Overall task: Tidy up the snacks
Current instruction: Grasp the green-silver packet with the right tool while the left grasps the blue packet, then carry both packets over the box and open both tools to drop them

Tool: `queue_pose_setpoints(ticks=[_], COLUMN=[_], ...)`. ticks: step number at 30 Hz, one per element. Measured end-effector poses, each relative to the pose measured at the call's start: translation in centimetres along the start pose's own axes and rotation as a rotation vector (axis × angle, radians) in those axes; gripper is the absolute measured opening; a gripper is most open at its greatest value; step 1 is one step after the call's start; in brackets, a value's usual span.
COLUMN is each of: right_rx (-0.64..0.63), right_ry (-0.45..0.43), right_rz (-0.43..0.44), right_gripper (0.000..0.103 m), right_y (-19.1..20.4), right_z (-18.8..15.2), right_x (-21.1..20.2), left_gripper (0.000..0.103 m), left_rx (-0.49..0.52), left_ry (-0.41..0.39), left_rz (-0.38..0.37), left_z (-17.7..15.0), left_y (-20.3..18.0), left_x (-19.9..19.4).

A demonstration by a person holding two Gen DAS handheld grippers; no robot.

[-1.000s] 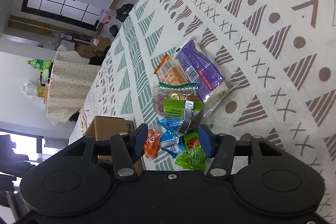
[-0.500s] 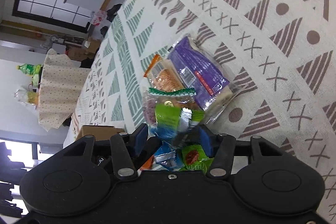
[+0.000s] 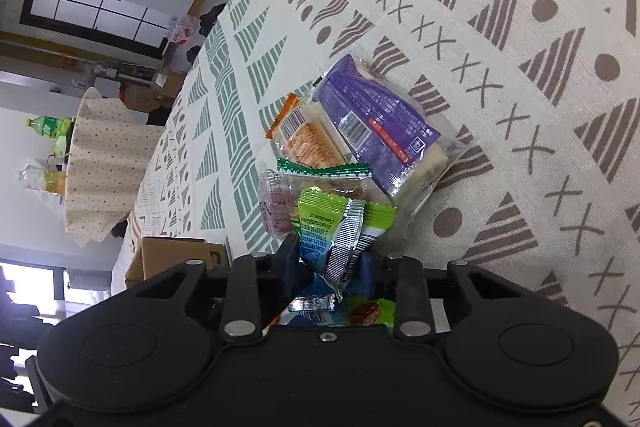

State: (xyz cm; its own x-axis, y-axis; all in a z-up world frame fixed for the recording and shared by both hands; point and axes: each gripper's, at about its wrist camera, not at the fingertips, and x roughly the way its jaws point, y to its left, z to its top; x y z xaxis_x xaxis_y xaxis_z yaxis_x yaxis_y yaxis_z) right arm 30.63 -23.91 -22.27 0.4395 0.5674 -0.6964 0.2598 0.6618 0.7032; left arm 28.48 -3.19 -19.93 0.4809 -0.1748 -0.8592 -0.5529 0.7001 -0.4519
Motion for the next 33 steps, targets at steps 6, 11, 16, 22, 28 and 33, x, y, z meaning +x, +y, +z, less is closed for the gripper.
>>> queue_pose_setpoints(ticks=[6,11,16,22,28,33], right_rx=[-0.023,-0.054,-0.094,-0.151,-0.205,-0.261], right_ry=[-0.01,-0.022,-0.037,-0.053,-0.055,-0.043], right_rz=[0.038,0.081,0.125,0.192,0.249,0.3], right_gripper=[0.03,0.029,0.029,0.029,0.029,0.029], right_y=[0.6,1.8,2.9,4.7,6.3,7.9], right_z=[-0.4,-0.9,-1.3,-1.9,-2.8,-4.1], right_x=[-1.2,-2.3,-3.6,-4.9,-5.7,-5.9], left_gripper=[0.041,0.041,0.041,0.041,0.041,0.041], left_rx=[0.02,0.039,0.057,0.076,0.074,0.067], left_ry=[-0.041,-0.089,-0.14,-0.199,-0.263,-0.322], left_rz=[0.001,-0.004,-0.01,-0.011,-0.014,-0.008], left_z=[-0.1,-0.1,-0.3,-0.1,0.3,1.2], left_y=[0.0,-0.3,-0.6,-0.7,-0.3,0.7], left_x=[-2.1,-4.3,-6.7,-9.7,-12.9,-15.6])
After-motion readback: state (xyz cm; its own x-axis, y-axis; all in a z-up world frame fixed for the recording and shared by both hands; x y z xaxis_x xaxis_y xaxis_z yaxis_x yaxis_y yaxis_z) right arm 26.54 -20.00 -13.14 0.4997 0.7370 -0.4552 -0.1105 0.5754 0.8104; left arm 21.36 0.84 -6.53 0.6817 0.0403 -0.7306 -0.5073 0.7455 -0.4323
